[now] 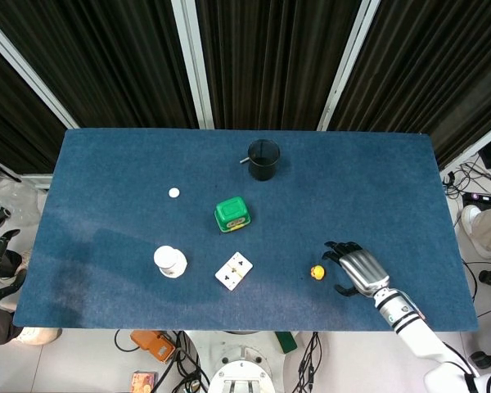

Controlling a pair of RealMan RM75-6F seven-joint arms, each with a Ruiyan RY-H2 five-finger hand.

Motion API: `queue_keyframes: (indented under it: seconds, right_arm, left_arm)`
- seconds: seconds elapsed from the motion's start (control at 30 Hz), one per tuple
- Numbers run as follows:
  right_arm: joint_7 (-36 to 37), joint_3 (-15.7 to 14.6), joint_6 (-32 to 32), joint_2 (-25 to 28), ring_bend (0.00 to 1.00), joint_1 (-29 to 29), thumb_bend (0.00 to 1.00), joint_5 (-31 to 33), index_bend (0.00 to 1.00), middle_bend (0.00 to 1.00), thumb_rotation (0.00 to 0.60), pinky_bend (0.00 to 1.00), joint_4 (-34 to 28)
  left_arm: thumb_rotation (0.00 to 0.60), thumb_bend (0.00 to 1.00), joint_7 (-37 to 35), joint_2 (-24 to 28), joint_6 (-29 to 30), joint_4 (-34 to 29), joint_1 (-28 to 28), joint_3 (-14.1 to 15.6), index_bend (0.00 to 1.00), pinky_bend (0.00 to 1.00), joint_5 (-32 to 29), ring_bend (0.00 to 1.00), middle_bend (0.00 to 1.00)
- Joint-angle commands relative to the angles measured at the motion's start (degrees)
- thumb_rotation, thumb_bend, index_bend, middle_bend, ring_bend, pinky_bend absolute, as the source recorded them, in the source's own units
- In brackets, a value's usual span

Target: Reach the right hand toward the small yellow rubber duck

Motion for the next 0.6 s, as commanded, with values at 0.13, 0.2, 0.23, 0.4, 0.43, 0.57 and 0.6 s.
queue_keyframes:
  seconds: [0.13,0.2,0.23,0.4,0.43,0.57,0.6]
  right_arm:
    - [1.5,0.3,-1.9,-2.4,0.24,1.9,0.36,1.5,0.41,0.21,0.6,0.25,3.1]
    - [2.1,0.2,-2.4,-3.0,0.24,2.4,0.36,1.7,0.42,0.21,0.6,0.25,3.9]
    - [2.2,0.2,-2.6,-3.2,0.24,2.6,0.36,1.8,0.42,0.21,0.6,0.25,4.3]
    - [2.9,-0.1,-3.2,-4.0,0.24,3.6,0.36,2.1,0.44,0.21,0.6,0.25,5.2]
    - [3.0,-0.2,-3.3,-4.1,0.24,3.7,0.36,2.1,0.45,0.21,0.6,0.25,5.3]
    - [3.1,-0.4,-3.7,-4.5,0.24,4.4,0.37,2.3,0.46,0.21,0.6,0.25,5.7]
    - [3.1,-0.5,-3.9,-4.7,0.24,4.6,0.37,2.4,0.47,0.21,0.6,0.25,5.8]
  left_arm:
    - [0.6,0.3,-0.1,0.1,0.0,0.0,0.0,0.0,0.17,0.17,-0.1,0.06,0.01]
    - [0.6,0.3,-0.1,0.1,0.0,0.0,0.0,0.0,0.17,0.17,-0.1,0.06,0.01]
    - [0.6,0.3,-0.1,0.1,0.0,0.0,0.0,0.0,0.17,0.17,-0.2,0.06,0.01]
    - [0.6,0.3,0.0,0.2,-0.2,0.0,0.0,0.0,0.17,0.17,-0.2,0.06,0.01]
    - [0.6,0.3,0.0,0.2,-0.2,0.0,0.0,0.0,0.17,0.17,-0.2,0.06,0.01]
    - [0.6,0.3,0.0,0.2,-0.2,0.1,-0.1,-0.1,0.17,0.17,-0.3,0.06,0.01]
    - [0.6,0.3,0.0,0.2,-0.3,0.1,-0.1,-0.1,0.17,0.17,-0.3,0.06,0.01]
